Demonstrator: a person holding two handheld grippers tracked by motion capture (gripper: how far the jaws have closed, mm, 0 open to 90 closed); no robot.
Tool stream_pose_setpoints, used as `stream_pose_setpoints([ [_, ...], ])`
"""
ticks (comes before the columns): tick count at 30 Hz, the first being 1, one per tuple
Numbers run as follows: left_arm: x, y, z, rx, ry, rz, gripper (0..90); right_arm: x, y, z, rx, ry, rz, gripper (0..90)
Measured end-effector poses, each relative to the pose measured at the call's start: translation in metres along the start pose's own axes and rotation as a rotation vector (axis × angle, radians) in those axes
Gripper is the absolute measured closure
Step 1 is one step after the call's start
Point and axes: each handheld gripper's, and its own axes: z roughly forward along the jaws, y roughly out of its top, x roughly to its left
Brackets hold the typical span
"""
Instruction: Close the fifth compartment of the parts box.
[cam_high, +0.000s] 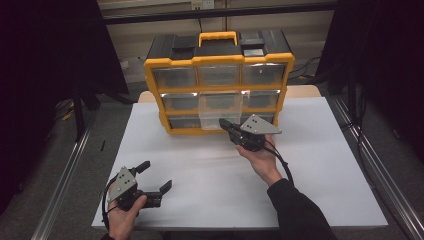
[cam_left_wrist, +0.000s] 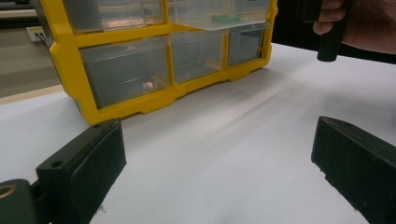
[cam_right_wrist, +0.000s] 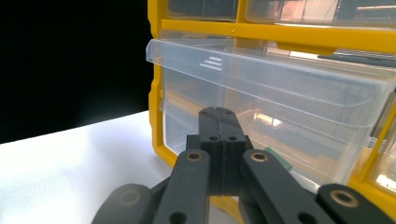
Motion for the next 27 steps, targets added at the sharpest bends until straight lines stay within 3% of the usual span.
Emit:
stream_pose_setpoints([
  [27, -0.001, 0.000, 0.000, -0.001, 0.006, -0.006, 2.9, -0.009, 0.005, 0.013, 0.008, -0.019, 0.016, 90.0],
])
